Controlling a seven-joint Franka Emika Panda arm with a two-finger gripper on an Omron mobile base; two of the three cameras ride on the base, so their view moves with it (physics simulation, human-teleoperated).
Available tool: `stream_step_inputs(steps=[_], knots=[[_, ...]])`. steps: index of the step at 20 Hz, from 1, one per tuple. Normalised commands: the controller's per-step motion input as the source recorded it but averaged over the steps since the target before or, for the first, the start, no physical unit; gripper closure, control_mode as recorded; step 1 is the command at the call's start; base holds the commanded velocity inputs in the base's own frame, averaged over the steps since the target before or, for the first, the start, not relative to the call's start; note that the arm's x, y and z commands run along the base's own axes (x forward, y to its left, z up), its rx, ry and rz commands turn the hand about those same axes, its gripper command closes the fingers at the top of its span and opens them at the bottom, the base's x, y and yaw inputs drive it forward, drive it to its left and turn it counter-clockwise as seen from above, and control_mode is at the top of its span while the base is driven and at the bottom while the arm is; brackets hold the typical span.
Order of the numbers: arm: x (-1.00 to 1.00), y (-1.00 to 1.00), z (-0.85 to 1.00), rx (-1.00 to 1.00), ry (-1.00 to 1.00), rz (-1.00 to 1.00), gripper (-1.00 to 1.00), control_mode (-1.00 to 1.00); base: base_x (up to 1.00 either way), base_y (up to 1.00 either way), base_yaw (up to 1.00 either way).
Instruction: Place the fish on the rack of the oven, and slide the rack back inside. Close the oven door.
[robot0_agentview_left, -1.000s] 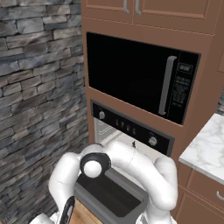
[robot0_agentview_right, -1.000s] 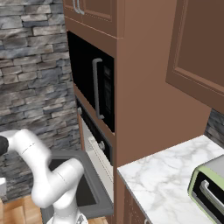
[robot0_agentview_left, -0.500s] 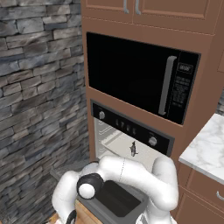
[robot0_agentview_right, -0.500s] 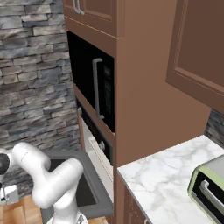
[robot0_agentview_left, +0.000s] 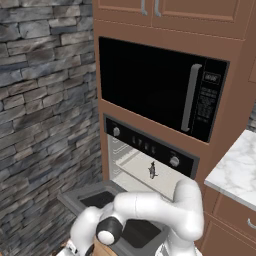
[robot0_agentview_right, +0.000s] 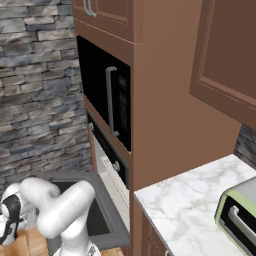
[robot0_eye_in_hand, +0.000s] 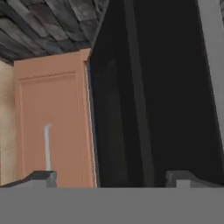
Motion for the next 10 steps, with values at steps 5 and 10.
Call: stream_step_inputs(steps=[5,10], knots=[[0.80,-0.20,-1.00,-0.31,0.04,-0.17,-1.00,-1.00,0.00,0.00,0.00],[0.29,-0.70,-0.65,-0.24,-0.01,-0.24,-1.00,-1.00,0.00,0.00,0.00]])
